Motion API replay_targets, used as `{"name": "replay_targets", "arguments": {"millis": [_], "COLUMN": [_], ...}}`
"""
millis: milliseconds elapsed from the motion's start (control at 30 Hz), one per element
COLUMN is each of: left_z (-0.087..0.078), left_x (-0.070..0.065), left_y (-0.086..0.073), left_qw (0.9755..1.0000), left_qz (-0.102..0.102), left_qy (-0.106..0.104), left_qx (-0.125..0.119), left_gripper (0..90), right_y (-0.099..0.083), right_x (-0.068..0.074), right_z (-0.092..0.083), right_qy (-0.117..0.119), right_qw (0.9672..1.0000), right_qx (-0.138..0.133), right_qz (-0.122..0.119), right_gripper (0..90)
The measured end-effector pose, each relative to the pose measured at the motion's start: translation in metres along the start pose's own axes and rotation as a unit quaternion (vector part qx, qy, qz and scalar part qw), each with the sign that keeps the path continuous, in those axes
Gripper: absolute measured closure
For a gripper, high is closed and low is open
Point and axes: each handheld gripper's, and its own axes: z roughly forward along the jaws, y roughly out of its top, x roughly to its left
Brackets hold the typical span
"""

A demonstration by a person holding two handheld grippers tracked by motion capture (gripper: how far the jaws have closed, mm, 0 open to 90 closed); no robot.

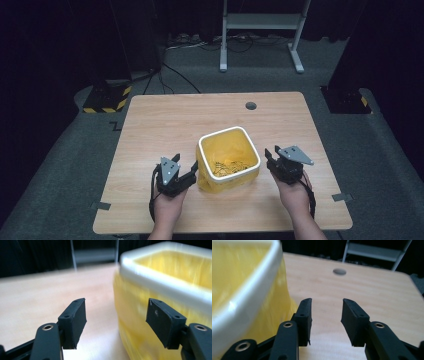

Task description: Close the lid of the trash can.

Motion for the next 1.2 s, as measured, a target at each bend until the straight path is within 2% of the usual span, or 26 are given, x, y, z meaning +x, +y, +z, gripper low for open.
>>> {"name": "replay_targets", "arguments": {"millis": [33, 67, 100, 133, 167, 200, 267, 333, 467, 533, 700, 733, 833, 867, 967, 1000, 1033, 1067, 1100, 1167, 1200], "left_z": [0.000, 0.004, 0.009, 0.018, 0.018, 0.023, 0.032, 0.035, 0.046, 0.046, 0.044, 0.040, 0.035, 0.028, 0.022, 0.017, 0.017, 0.011, 0.011, 0.006, 0.005], "left_x": [0.000, -0.003, -0.005, -0.005, -0.005, -0.002, 0.007, 0.010, 0.021, 0.022, 0.025, 0.026, 0.027, 0.028, 0.033, 0.041, 0.041, 0.054, 0.054, 0.067, 0.076], "left_y": [0.000, -0.002, -0.003, -0.001, -0.001, 0.002, 0.006, 0.008, 0.012, 0.011, 0.010, 0.009, 0.008, 0.008, 0.005, 0.000, 0.000, -0.009, -0.009, -0.020, -0.027], "left_qw": [1.0000, 0.9999, 0.9998, 0.9995, 0.9995, 0.9994, 0.9994, 0.9993, 0.9988, 0.9988, 0.9989, 0.9990, 0.9990, 0.9993, 0.9996, 0.9996, 0.9996, 0.9990, 0.9990, 0.9974, 0.9955], "left_qz": [0.000, 0.001, 0.003, 0.005, 0.005, 0.004, -0.007, -0.009, -0.021, -0.023, -0.026, -0.027, -0.027, -0.023, -0.017, -0.007, -0.007, -0.001, -0.001, 0.004, 0.010], "left_qy": [0.000, -0.004, -0.007, -0.009, -0.009, -0.007, -0.013, -0.016, -0.024, -0.026, -0.019, -0.022, -0.026, -0.023, -0.018, -0.007, -0.007, 0.003, 0.003, 0.011, 0.019], "left_qx": [0.000, 0.011, 0.020, 0.029, 0.029, 0.032, 0.032, 0.034, 0.037, 0.035, 0.035, 0.029, 0.022, 0.016, 0.015, 0.025, 0.025, 0.044, 0.044, 0.071, 0.092], "left_gripper": [32.6, 32.6, 32.5, 32.1, 33.1, 34.0, 37.9, 38.7, 40.3, 39.9, 32.6, 32.0, 29.6, 29.1, 27.9, 26.9, 26.4, 25.9, 25.4, 24.6, 23.9], "right_y": [0.000, -0.003, -0.007, -0.012, -0.012, -0.015, -0.017, -0.019, -0.021, -0.021, -0.021, -0.020, -0.019, -0.018, -0.018, -0.021, -0.021, -0.028, -0.028, -0.038, -0.042], "right_x": [0.000, 0.002, 0.004, 0.015, 0.015, 0.026, 0.032, 0.038, 0.044, 0.044, 0.042, 0.039, 0.034, 0.031, 0.025, 0.014, 0.014, -0.001, -0.001, -0.018, -0.024], "right_z": [0.000, 0.002, 0.003, 0.004, 0.004, 0.000, -0.003, -0.006, -0.003, 0.000, 0.004, 0.003, 0.000, -0.001, -0.003, -0.006, -0.006, -0.005, -0.005, -0.003, -0.002], "right_qy": [0.000, 0.004, 0.014, 0.031, 0.031, 0.021, 0.022, 0.024, 0.028, 0.026, 0.023, 0.028, 0.025, 0.023, 0.016, 0.013, 0.013, 0.009, 0.009, 0.007, 0.006], "right_qw": [1.0000, 1.0000, 0.9999, 0.9994, 0.9994, 0.9992, 0.9992, 0.9989, 0.9987, 0.9988, 0.9988, 0.9988, 0.9991, 0.9991, 0.9992, 0.9993, 0.9993, 0.9994, 0.9994, 0.9990, 0.9987], "right_qx": [0.000, 0.004, 0.006, 0.010, 0.010, 0.005, 0.003, 0.002, 0.004, 0.011, 0.014, 0.014, 0.005, 0.002, -0.001, -0.002, -0.002, 0.011, 0.011, 0.035, 0.046], "right_qz": [0.000, -0.002, -0.003, -0.012, -0.012, -0.034, -0.033, -0.040, -0.044, -0.040, -0.041, -0.038, -0.035, -0.035, -0.035, -0.035, -0.035, -0.032, -0.032, -0.025, -0.022], "right_gripper": [59.2, 58.4, 57.4, 56.7, 56.7, 62.6, 63.4, 62.2, 61.3, 61.1, 54.6, 51.2, 49.3, 48.0, 46.3, 43.5, 43.5, 41.3, 41.3, 38.4, 37.6]}}
